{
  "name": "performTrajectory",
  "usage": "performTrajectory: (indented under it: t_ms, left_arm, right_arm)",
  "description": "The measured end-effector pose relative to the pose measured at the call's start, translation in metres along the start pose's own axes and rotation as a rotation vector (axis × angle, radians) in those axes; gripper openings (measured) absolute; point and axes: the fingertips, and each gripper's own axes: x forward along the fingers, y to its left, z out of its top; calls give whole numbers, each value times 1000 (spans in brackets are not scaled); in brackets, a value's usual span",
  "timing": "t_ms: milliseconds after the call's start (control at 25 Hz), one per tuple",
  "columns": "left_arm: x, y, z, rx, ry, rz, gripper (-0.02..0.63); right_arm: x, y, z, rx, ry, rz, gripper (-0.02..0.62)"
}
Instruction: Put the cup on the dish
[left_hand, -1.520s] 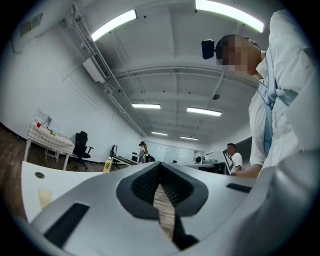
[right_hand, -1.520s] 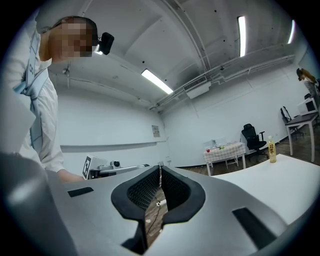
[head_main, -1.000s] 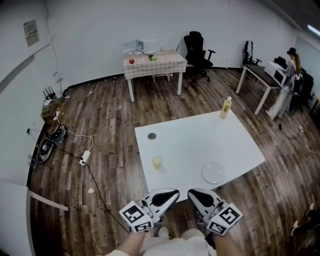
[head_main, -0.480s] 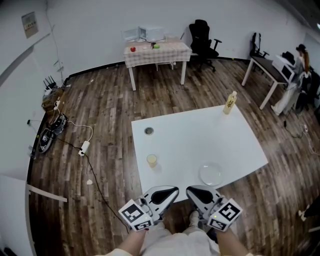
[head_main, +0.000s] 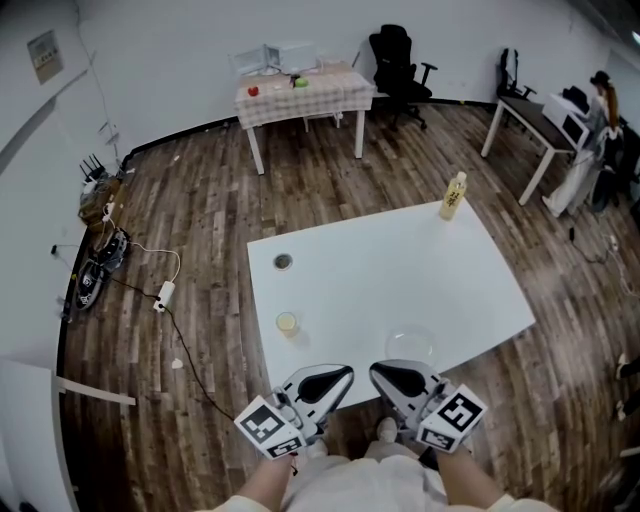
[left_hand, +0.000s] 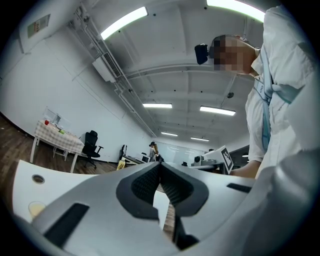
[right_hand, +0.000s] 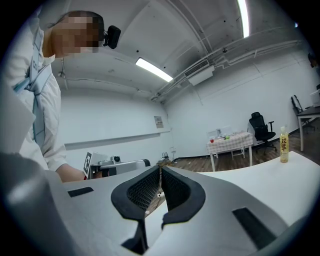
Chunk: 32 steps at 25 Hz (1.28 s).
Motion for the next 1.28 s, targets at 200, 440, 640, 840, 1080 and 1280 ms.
performTrajectory:
  t_ms: [200,440,640,840,1080,1280]
  left_arm:
    - [5,12,-2,-3,6,8,2]
    - [11,19,-1,10,18,9,16]
    - [10,26,-1,39,33,30,64]
    - [2,39,-8,77,47,79,110]
    - [-15,59,-17,115,67,159,197]
    - [-31,87,-27,123,92,247,259]
  right_arm:
    - [5,-10,0,13,-2,3,32]
    - [7,-16,0,8,6,-2,32]
    - [9,-18,0,16,7,-3,33]
    - [9,-18,-7,22,11,-4,33]
    - [11,-14,-16,26,29,0,32]
    - [9,-13,-21,36,40,-4,33]
